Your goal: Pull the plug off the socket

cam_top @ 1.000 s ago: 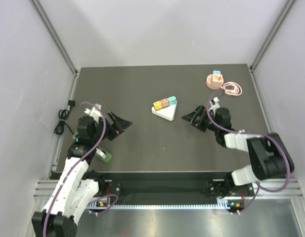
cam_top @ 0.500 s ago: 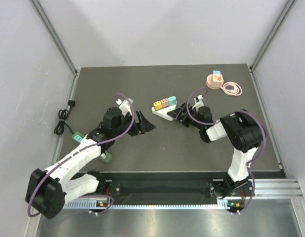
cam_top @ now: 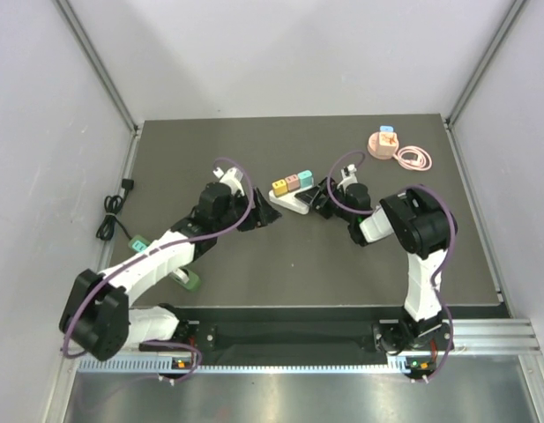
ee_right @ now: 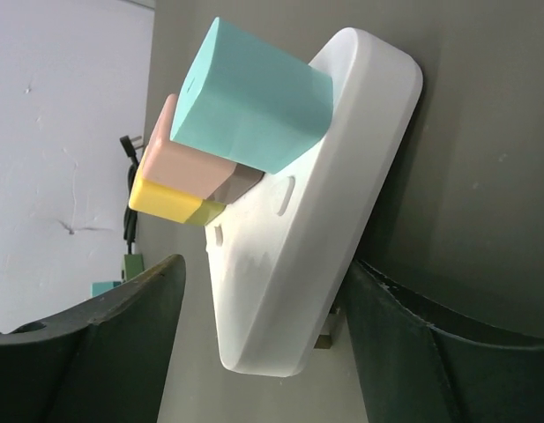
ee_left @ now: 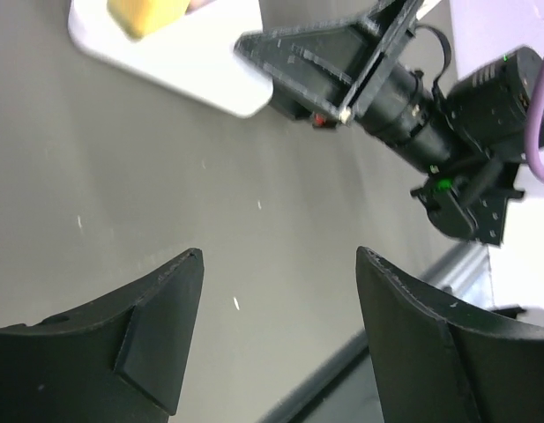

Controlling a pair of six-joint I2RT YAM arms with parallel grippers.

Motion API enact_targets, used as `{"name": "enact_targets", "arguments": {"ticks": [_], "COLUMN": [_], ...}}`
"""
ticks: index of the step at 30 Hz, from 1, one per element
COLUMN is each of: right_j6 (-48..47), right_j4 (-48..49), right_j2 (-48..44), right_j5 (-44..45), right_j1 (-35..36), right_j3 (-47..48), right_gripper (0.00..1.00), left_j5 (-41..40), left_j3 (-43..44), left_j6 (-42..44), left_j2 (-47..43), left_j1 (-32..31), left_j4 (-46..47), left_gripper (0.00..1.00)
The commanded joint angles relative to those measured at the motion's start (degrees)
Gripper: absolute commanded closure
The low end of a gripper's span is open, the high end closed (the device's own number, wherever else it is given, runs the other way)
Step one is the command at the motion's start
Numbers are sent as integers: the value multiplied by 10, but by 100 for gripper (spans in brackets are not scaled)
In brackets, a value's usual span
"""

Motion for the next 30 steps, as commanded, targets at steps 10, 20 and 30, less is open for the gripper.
{"name": "enact_targets", "arguments": {"ticks": [10, 20, 30], "right_j6": [12, 6, 10], "right_j4": [-12, -39, -42], "right_j2": [45, 54, 66], "right_j5": [-36, -49, -66], "right_j1": [-19, -20, -22], "right_j3": [38, 59, 74], "right_gripper": [40, 46, 48], "left_j5": [48, 32, 79], "left_j3": [283, 412, 425], "left_j6": [236, 409, 420], "left_j2": [242, 358, 410], "left_j1": [40, 60, 79], "left_j4": [-131, -264, -233], "left_gripper": [35, 30, 32]}}
